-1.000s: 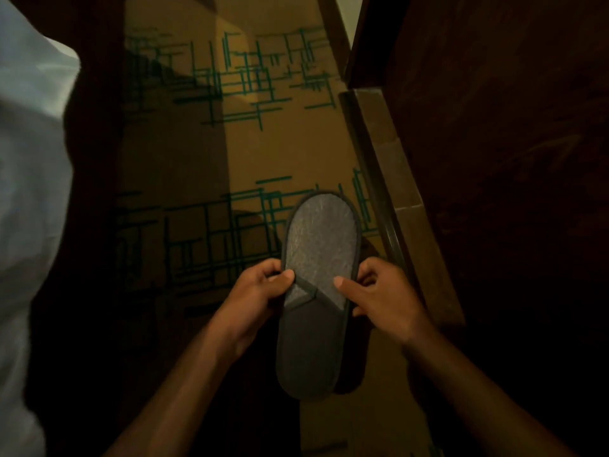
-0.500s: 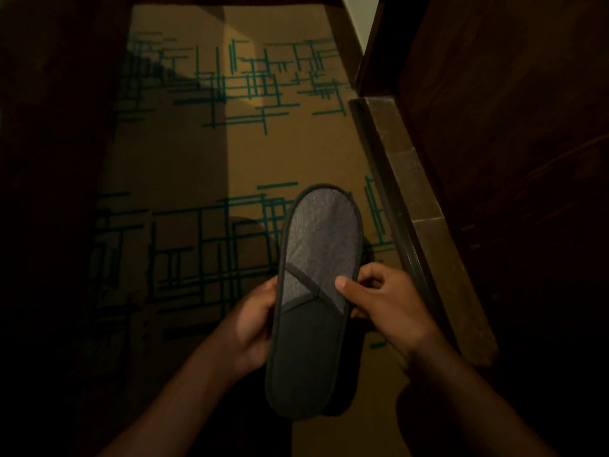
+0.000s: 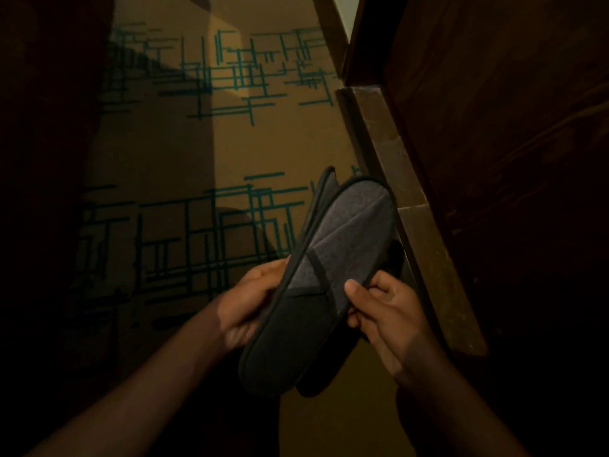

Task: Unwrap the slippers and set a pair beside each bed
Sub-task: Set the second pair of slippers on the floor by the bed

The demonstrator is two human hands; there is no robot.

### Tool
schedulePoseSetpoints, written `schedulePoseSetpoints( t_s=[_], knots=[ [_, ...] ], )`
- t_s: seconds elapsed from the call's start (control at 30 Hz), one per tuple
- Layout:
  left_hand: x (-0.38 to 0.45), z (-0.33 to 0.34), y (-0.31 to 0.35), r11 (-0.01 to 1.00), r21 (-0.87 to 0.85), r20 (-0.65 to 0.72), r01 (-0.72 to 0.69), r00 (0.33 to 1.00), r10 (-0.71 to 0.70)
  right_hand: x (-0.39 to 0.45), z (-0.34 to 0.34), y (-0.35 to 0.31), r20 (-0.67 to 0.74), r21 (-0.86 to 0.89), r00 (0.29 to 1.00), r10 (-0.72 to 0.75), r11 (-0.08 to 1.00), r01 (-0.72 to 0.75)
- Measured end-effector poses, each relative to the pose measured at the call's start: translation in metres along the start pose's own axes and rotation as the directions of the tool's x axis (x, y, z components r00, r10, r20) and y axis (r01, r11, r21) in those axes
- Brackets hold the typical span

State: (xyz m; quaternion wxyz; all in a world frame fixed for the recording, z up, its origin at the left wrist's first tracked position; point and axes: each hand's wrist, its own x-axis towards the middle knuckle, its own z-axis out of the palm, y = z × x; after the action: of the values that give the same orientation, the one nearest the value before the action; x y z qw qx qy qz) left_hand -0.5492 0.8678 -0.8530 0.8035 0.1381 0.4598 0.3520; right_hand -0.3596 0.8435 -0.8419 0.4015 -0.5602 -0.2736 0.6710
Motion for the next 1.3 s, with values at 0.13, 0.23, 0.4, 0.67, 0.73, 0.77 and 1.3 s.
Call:
schedulePoseSetpoints(
  t_s=[0.13,0.23,0.4,0.67,0.73,0.77,1.3],
  knots=[
    [0.02,-0.012,0.013,0.991,0.122,-0.031,-0.055,0.998,0.06,-0.012,-0.016,0.01,-0.112,0.121,0.993,-0.024,0.992,0.037],
    [0.033,-0.015,0.031,0.896,0.431,-0.101,-0.109,0.981,0.168,-0.024,-0.026,0.027,-0.241,0.177,0.97,0.027,0.984,0.016],
    [0.058,-0.007,0.043,0.481,0.863,0.022,-0.152,0.964,0.265,-0.044,-0.03,0.061,-0.407,0.303,0.886,0.225,0.948,-0.102],
    [0.093,-0.004,0.026,0.145,0.968,0.15,-0.203,0.937,0.316,-0.056,-0.016,0.088,-0.43,0.424,0.785,0.446,0.868,-0.26],
    [0.097,-0.002,0.023,0.103,0.971,0.17,-0.216,0.925,0.339,-0.055,-0.013,0.09,-0.426,0.438,0.778,0.461,0.858,-0.269],
    [0.098,-0.001,0.022,0.08,0.971,0.184,-0.227,0.914,0.36,-0.055,-0.011,0.09,-0.406,0.447,0.781,0.474,0.849,-0.282],
    [0.086,-0.035,0.023,-0.124,0.943,0.327,-0.308,0.8,0.503,-0.049,0.014,0.093,-0.209,0.53,0.814,0.542,0.762,-0.372]
  ],
)
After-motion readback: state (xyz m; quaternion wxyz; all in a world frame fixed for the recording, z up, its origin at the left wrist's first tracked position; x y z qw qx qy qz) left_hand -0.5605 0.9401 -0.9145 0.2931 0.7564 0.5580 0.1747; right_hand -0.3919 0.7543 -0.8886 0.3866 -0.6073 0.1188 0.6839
